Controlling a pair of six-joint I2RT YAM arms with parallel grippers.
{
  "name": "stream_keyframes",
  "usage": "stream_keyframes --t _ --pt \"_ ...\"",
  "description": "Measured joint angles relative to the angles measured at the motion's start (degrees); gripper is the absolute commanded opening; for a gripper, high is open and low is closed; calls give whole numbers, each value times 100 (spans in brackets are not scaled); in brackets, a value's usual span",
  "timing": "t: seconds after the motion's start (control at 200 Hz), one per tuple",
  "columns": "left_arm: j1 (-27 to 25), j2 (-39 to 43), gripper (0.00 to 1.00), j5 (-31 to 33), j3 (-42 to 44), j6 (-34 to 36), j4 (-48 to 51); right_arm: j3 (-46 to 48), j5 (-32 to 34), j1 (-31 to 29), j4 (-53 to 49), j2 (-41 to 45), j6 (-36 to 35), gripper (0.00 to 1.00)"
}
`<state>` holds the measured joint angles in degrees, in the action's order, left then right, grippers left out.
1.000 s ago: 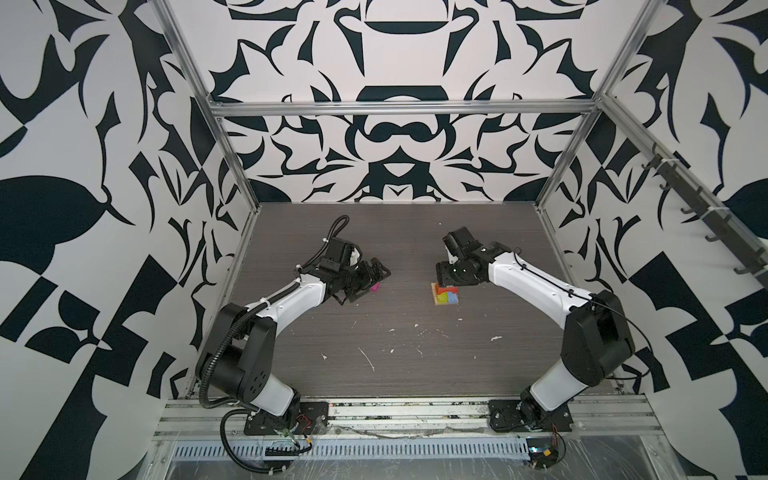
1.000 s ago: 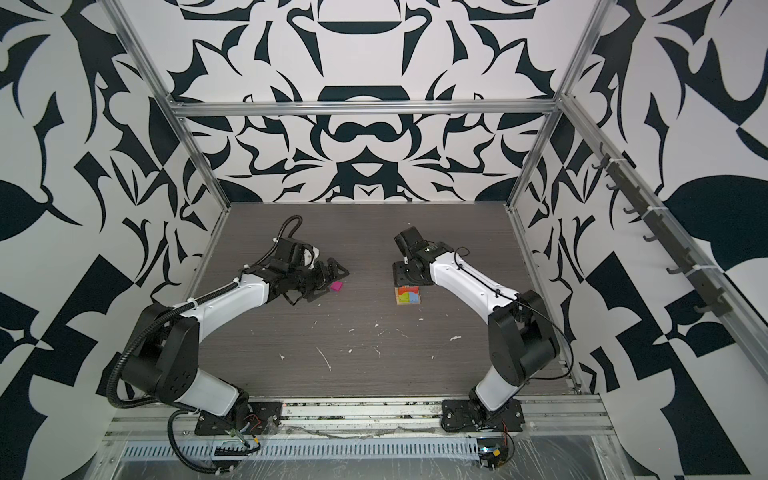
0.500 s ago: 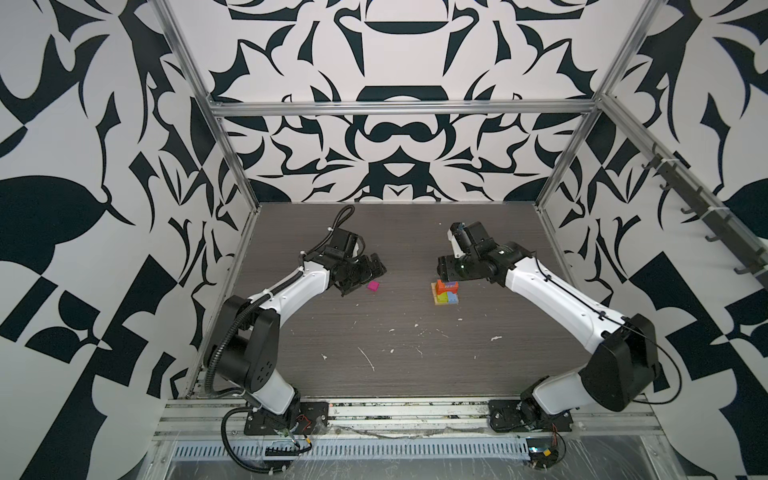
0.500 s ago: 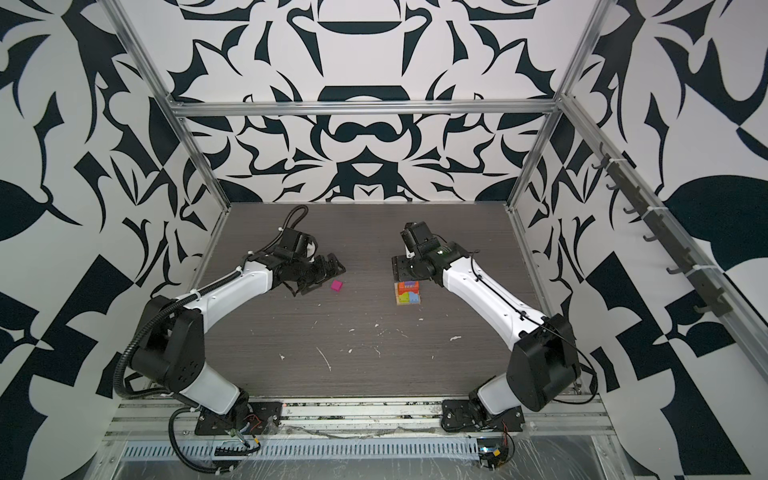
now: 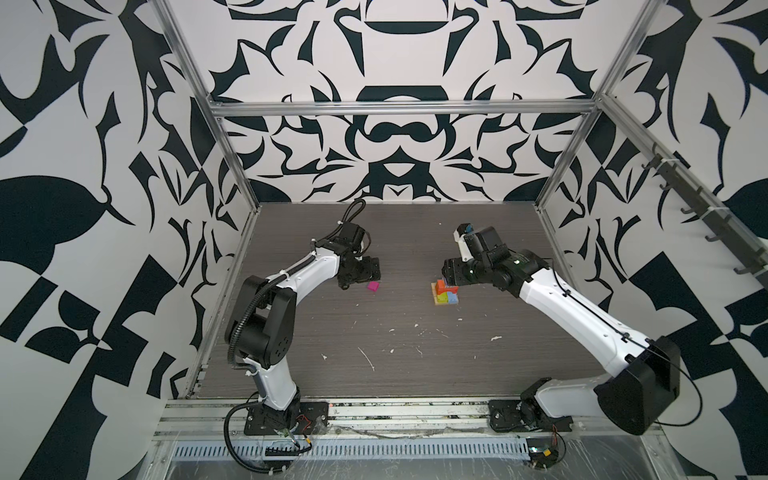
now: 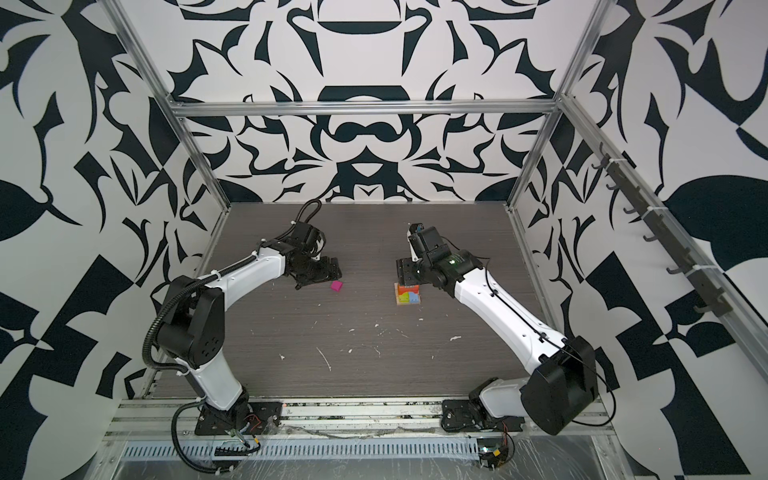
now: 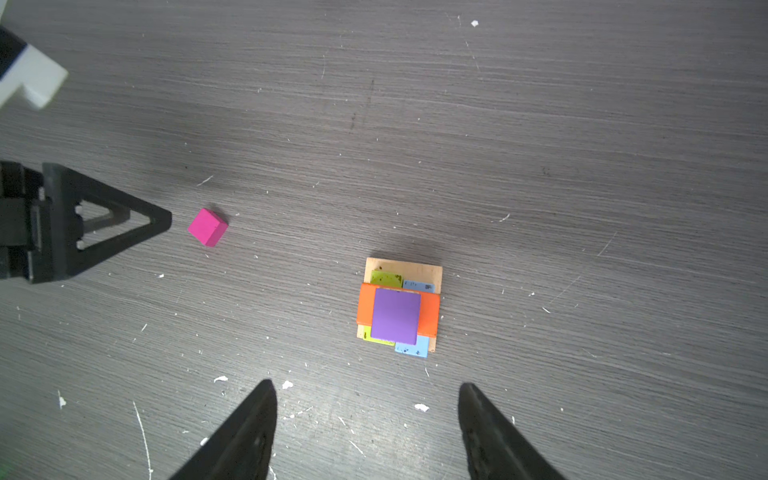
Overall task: Build the wood block tower
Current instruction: 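Lower the left gripper and close it on the magenta cube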
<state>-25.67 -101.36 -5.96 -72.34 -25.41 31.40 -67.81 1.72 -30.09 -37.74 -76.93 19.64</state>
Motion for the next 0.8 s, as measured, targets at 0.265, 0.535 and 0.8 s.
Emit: stream_keyframes --t 0.265,0.535,0.8 --pt "-275 -387 77 435 -238 686 120 92 -26 0 72 181 -79 72" --pt "-361 -708 68 533 -238 966 144 282 -55 0 177 393 -164 72" --pt "-361 -1067 63 557 -396 1093 142 527 -247 0 282 396 -133 71"
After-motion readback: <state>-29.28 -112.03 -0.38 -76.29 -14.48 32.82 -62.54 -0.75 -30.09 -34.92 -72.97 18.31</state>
